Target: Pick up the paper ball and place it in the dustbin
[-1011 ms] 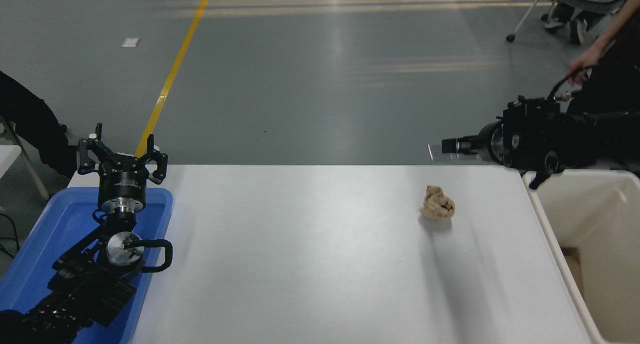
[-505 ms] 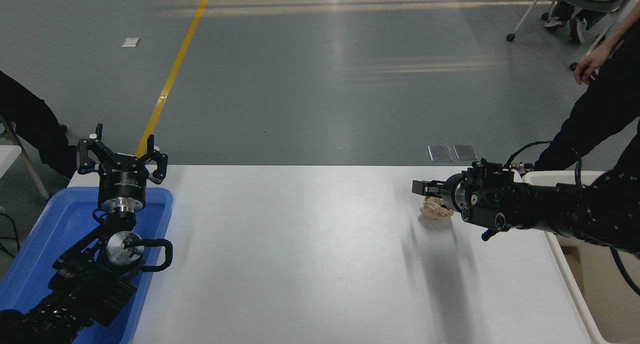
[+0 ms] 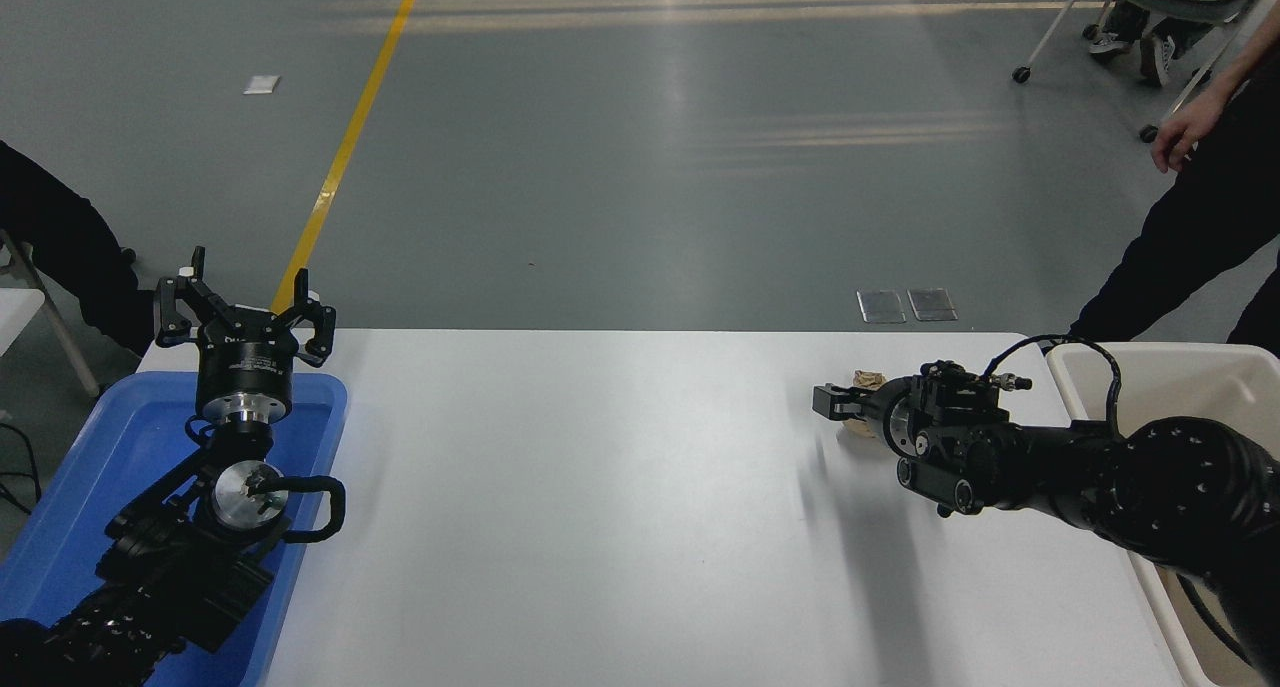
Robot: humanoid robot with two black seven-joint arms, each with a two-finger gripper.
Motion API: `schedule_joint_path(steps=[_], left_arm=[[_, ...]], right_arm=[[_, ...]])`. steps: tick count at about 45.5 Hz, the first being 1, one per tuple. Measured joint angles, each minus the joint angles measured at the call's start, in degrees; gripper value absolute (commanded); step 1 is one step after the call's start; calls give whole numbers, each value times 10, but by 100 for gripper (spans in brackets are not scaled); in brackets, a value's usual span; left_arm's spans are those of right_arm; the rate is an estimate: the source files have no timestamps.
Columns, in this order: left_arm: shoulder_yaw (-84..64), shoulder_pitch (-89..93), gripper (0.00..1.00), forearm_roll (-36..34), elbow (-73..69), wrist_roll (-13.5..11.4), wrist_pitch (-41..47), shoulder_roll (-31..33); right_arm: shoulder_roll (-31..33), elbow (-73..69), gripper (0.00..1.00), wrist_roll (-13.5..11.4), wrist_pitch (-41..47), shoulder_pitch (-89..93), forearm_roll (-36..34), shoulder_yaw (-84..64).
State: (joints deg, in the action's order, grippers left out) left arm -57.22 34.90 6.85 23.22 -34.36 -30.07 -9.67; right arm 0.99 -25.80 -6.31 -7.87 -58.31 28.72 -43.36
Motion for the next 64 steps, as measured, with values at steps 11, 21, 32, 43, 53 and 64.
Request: schedule_joint_path(steps=[11,21,32,43,53,64], left_arm=[[0,0,99,0,0,0,0,0],[0,0,99,0,0,0,0,0],[0,0,99,0,0,0,0,0],[0,0,99,0,0,0,0,0],[0,0,99,0,0,0,0,0],[0,0,99,0,0,0,0,0]], right_arm=[[-7,21,56,-1,-2,25,24,8],[-9,33,52,-1,-2,38,42,11],[-10,40,37,-1,3,45,60,8],[-10,42,7,-1,17,48,74,-7],[-10,41,0,0,30,46,82,-22],[1,29,0,0,36,29,89,-40]])
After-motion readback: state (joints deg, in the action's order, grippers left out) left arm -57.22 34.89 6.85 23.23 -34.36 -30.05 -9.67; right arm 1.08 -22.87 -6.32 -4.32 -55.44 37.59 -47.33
